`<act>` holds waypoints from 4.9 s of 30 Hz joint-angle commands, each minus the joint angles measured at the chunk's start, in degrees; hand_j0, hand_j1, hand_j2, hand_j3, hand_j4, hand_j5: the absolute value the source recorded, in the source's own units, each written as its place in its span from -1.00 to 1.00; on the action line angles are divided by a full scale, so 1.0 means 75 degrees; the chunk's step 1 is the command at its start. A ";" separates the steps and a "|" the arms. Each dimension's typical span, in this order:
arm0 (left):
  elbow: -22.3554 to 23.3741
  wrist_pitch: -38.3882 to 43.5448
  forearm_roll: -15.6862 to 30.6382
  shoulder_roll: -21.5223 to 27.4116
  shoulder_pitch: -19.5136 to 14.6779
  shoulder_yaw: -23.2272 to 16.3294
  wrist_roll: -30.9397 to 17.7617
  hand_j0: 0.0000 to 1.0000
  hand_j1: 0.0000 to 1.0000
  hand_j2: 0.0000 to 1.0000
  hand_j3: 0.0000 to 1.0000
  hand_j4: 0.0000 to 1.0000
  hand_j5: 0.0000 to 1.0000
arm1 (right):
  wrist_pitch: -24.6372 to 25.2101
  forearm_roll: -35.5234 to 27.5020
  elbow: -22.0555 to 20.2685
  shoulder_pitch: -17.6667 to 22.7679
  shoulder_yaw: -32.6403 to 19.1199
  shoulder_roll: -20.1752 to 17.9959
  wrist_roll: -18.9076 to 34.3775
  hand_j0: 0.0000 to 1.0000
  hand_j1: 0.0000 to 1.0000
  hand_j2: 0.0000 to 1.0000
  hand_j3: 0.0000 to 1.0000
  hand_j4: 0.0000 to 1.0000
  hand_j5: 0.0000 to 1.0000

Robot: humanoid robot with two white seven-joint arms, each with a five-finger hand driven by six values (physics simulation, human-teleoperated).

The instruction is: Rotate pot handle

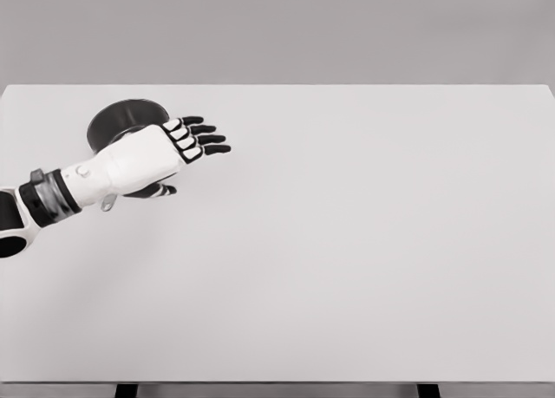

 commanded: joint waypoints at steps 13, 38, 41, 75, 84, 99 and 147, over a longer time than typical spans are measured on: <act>0.1027 0.0004 -0.0167 -0.0305 0.0047 0.0086 0.0276 1.00 1.00 1.00 1.00 1.00 1.00 | -0.0003 -0.0002 0.0010 0.0000 -0.0002 0.0000 -0.0001 1.00 1.00 1.00 1.00 1.00 1.00; 0.1156 0.0004 0.0525 -0.0387 0.0656 0.1047 0.0288 1.00 1.00 1.00 1.00 1.00 1.00 | -0.0003 -0.0002 -0.0002 0.0000 -0.0002 0.0000 -0.0001 1.00 1.00 1.00 1.00 1.00 1.00; 0.1156 0.0004 0.0525 -0.0376 0.0855 0.1257 0.0288 1.00 1.00 1.00 1.00 1.00 1.00 | -0.0003 -0.0001 -0.0002 0.0000 -0.0002 0.0000 -0.0001 1.00 1.00 1.00 1.00 1.00 1.00; 0.2598 0.0004 0.0361 -0.0083 0.0914 0.2371 0.0206 1.00 1.00 1.00 1.00 1.00 1.00 | -0.0003 -0.0013 -0.0002 0.0000 -0.0002 0.0000 -0.0001 1.00 1.00 1.00 1.00 1.00 1.00; 0.3090 0.0004 0.0150 -0.0094 0.0574 0.2371 0.0206 1.00 1.00 1.00 1.00 1.00 1.00 | -0.0003 -0.0013 -0.0002 0.0000 -0.0002 0.0000 -0.0001 1.00 1.00 1.00 1.00 1.00 1.00; 0.3840 0.0004 -0.0237 -0.0200 0.0047 0.2359 0.0206 1.00 1.00 1.00 1.00 1.00 1.00 | -0.0003 -0.0002 -0.0002 0.0000 -0.0002 0.0000 -0.0001 1.00 1.00 1.00 1.00 1.00 1.00; 0.5422 0.0004 -0.1139 -0.0540 -0.1301 0.2312 0.0194 1.00 1.00 1.00 1.00 1.00 1.00 | -0.0003 -0.0013 -0.0002 0.0000 -0.0002 0.0000 -0.0001 1.00 1.00 1.00 1.00 1.00 1.00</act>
